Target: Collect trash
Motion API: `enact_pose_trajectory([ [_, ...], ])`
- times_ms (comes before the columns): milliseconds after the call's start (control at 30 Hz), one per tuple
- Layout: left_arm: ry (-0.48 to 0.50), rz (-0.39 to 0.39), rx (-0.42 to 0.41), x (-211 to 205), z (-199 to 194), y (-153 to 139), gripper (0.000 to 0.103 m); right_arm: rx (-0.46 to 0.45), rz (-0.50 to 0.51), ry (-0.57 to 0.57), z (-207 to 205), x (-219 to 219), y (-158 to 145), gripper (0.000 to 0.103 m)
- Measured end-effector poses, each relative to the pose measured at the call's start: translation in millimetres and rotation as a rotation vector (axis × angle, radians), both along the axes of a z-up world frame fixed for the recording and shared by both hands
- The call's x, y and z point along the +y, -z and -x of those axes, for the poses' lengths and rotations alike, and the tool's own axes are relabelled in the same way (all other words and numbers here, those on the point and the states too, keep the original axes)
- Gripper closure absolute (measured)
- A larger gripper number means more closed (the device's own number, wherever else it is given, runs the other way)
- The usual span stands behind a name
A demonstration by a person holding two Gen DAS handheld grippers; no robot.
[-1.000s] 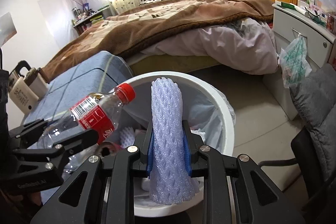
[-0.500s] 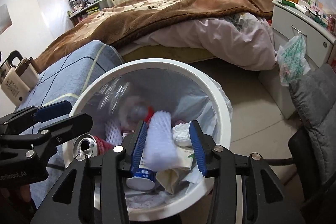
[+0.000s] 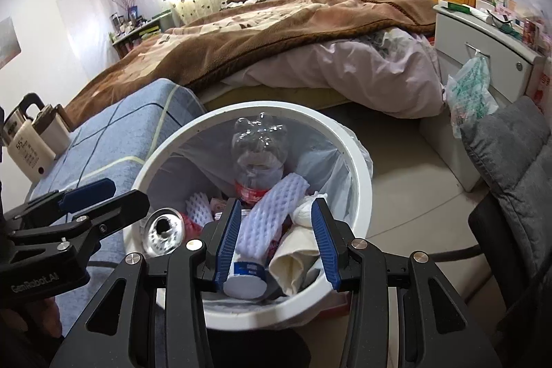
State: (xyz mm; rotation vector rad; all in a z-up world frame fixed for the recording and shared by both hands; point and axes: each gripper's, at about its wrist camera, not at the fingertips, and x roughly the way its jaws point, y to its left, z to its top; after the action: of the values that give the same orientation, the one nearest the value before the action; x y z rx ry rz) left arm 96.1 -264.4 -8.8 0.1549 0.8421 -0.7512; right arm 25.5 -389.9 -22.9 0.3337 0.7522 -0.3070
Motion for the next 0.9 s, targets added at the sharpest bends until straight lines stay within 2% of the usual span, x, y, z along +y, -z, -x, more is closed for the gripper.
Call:
enact_pose_trajectory([
  [300, -0.051, 0.025, -0.059, 19, 20, -8, 0.033, -0.058, 0.052, 0.012, 23, 20, -16, 0.06],
  [433, -0.092, -0.016, -0.144, 25, 33, -13, 0.033, -0.077, 0.062, 0.017, 31, 29, -20, 0.06],
  [533, -0.104, 0.019, -0.137, 34, 38, -13, 0.033, -0.089, 0.082, 0.022, 37, 37, -20, 0.06],
  [900, -0.157, 0.039, -0.175, 47, 59, -13, 0.033, -0.1, 0.118, 0.03, 54, 58, -18, 0.06],
])
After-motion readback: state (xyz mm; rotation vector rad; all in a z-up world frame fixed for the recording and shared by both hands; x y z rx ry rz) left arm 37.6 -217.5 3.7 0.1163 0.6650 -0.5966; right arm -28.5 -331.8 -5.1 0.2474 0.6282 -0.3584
